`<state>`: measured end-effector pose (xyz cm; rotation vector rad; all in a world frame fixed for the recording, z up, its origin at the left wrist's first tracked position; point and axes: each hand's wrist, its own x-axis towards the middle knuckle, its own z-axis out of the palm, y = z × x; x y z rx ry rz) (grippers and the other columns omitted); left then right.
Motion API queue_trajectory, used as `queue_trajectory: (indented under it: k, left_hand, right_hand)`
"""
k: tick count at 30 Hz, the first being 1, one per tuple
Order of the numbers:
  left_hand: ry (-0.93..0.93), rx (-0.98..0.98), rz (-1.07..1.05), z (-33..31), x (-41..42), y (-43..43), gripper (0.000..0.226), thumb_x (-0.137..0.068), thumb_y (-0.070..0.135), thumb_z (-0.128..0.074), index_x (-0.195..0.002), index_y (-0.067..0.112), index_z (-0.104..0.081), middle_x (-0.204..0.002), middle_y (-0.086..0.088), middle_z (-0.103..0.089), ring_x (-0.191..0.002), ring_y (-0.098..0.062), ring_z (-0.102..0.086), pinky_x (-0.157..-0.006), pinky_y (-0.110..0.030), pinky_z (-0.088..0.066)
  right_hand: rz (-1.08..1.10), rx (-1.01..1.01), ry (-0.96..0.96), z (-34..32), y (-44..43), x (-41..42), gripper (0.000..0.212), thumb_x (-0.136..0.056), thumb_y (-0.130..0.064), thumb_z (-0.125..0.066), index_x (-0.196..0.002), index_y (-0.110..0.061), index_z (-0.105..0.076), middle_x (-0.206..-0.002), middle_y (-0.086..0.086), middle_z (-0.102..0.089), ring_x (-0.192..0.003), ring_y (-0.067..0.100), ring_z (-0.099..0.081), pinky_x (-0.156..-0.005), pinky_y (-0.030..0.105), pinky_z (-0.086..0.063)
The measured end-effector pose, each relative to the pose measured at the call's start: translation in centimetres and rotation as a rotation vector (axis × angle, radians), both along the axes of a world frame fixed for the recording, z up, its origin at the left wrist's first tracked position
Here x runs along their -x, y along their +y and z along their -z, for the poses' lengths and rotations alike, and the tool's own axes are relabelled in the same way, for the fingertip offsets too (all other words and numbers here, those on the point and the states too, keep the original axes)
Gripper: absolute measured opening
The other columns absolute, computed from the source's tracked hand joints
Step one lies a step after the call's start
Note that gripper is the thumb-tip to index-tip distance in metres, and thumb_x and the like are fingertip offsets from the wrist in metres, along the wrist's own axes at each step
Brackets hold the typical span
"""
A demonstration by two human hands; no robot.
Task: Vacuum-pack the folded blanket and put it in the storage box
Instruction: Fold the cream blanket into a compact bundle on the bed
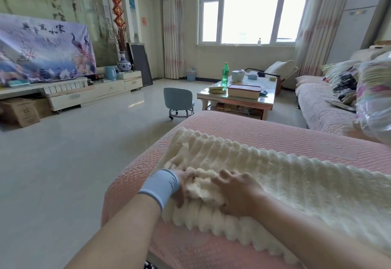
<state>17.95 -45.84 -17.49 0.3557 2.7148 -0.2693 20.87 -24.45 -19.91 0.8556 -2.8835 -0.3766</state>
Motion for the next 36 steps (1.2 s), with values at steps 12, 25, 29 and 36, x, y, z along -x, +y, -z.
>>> queue_trajectory:
  k: [12,25,29,36]
  left_hand:
    - [0.79,-0.295,-0.032,-4.8,1.7,-3.6,0.035,-0.084,0.011,-0.052,-0.109,0.032,-0.064,-0.114,0.0,-0.062,-0.105,-0.025,-0.058,-0.09,-0.034,-0.047]
    - [0.39,-0.249,-0.154,-0.7,1.6,-3.9,0.037,-0.084,0.023,-0.058,-0.116,0.039,-0.051,-0.127,0.002,-0.053,-0.11,-0.025,-0.057,-0.093,-0.04,-0.049]
    - [0.361,-0.276,-0.074,-0.7,1.5,-3.7,0.039,-0.078,0.022,-0.068,-0.115,0.033,-0.058,-0.127,-0.001,-0.055,-0.113,-0.025,-0.055,-0.099,-0.037,-0.045]
    - [0.597,-0.278,-0.159,-5.6,0.4,-6.1,0.048,-0.085,0.002,-0.054,-0.117,0.035,-0.066,-0.117,0.001,-0.065,-0.103,-0.025,-0.063,-0.09,-0.032,-0.048]
  right_hand:
    - [0.218,0.527,0.119,-3.6,0.3,1.3,0.011,-0.089,-0.037,-0.043,-0.082,-0.029,-0.044,-0.077,-0.005,-0.058,-0.068,0.022,-0.053,-0.053,0.03,-0.034]
    - [-0.142,0.1,0.373,-1.2,2.5,0.2,0.067,-0.081,-0.032,-0.071,-0.143,-0.028,-0.048,-0.136,0.004,-0.053,-0.097,0.02,-0.066,-0.054,0.03,-0.055]
    - [-0.059,0.012,0.157,0.1,2.5,-1.3,0.063,-0.084,-0.033,-0.061,-0.143,-0.031,-0.038,-0.134,0.005,-0.049,-0.111,0.026,-0.058,-0.073,0.036,-0.052]
    - [0.185,0.244,0.168,-2.4,2.5,-1.7,0.078,-0.092,-0.035,-0.062,-0.152,-0.035,-0.013,-0.125,-0.002,-0.058,-0.089,0.026,-0.068,-0.068,0.033,-0.05]
